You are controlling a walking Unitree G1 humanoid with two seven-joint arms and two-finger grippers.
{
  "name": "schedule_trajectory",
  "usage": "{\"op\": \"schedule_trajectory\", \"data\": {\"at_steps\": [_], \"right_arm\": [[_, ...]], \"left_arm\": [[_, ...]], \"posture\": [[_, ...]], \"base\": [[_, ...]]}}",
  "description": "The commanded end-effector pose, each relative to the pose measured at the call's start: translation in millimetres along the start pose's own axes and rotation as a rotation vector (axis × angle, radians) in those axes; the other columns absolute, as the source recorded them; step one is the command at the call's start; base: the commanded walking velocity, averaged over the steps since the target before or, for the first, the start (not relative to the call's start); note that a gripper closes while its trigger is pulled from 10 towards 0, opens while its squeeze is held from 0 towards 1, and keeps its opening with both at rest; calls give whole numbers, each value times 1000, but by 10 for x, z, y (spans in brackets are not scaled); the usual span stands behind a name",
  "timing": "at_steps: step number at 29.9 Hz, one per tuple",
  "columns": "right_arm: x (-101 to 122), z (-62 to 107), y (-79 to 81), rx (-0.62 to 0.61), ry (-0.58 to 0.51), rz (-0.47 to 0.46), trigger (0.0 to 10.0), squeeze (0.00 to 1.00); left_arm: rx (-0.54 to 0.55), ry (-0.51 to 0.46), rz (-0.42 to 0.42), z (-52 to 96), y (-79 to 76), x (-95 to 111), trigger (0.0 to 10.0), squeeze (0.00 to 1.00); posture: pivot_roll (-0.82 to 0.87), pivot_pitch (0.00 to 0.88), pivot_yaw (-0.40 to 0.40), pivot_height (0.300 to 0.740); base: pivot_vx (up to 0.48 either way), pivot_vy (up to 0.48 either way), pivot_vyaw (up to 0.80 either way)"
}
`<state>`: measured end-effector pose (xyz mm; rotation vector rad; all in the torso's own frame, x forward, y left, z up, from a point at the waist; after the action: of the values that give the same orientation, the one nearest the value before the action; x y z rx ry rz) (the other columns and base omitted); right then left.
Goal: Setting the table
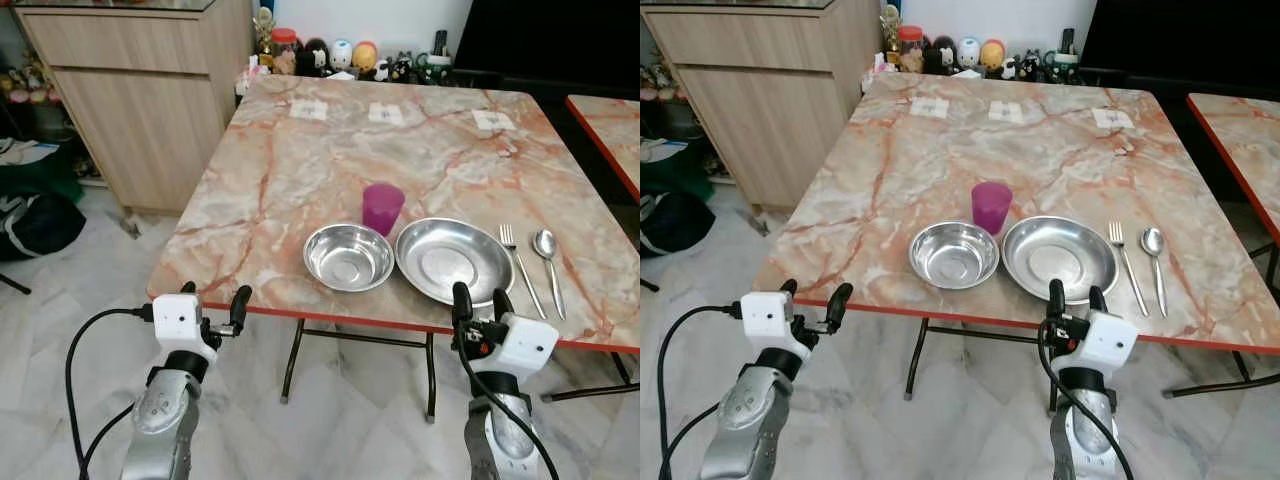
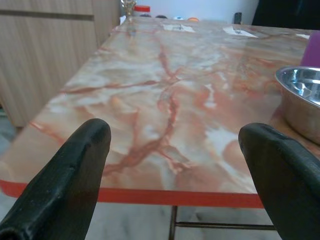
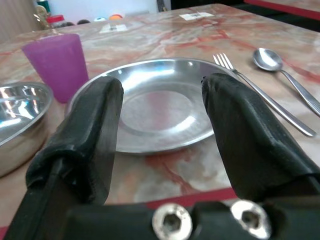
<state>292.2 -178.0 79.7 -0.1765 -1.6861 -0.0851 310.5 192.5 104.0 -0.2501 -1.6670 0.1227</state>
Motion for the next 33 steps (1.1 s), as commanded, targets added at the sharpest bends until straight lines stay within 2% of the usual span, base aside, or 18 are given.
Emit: {"op": "schedule_trajectory", "data": {"at_steps": [1, 5, 8, 11, 14, 20, 24, 27, 33], "right_arm": [[-2, 17, -48, -17, 0, 1, 10000, 0], [5, 10, -73, -14, -2, 11, 10000, 0], [20, -1, -75, -12, -6, 15, 10000, 0], [51, -15, -80, -12, -14, 19, 10000, 0], [54, -22, -96, -16, -15, 19, 10000, 0], [44, -28, -115, -23, -4, 11, 10000, 0], [52, -39, -106, -21, -6, 6, 10000, 0], [95, -50, -95, -21, -30, 13, 10000, 0], [128, -57, -108, -34, -41, 12, 10000, 0]], "left_arm": [[23, 23, -25, 55, 111, -10, 10000, 0], [65, 16, -24, 79, 234, 16, 10000, 0], [62, 13, -22, 72, 204, 15, 10000, 0], [48, 9, -3, 63, 109, -11, 10000, 0], [42, 16, -2, 67, 82, -43, 10000, 0], [45, 14, 2, 58, 92, -37, 10000, 0], [47, 14, 2, 57, 102, -38, 10000, 0], [49, 14, 2, 60, 105, -39, 10000, 0], [58, 17, 3, 69, 120, -50, 10000, 0]], "posture": [[99, 71, -41, 740], [103, 74, -51, 740], [100, 75, -57, 740], [89, 74, -62, 740], [87, 74, -62, 740], [86, 73, -64, 740], [86, 73, -64, 740], [89, 73, -63, 740], [90, 74, -65, 740]], "base": [[0, 0, 0], [0, 0, 0], [0, 0, 0], [298, 0, 0], [363, 0, 0], [416, 0, 0], [431, 0, -655], [397, 0, 0], [0, 0, 0]]}}
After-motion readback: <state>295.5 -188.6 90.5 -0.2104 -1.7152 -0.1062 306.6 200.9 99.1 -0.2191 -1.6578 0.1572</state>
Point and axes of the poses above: a point about 5 cm out from each wrist's last joint towards the gripper, its own z axis pointing back from the gripper into the wrist, its own x axis along the axis of the wrist's last joint, y = z × x, the point moved 4 cm from there along -z, pointing out of the wrist towards the gripper, and after that the axes turned 13 degrees about z, right-handed, at the moved point
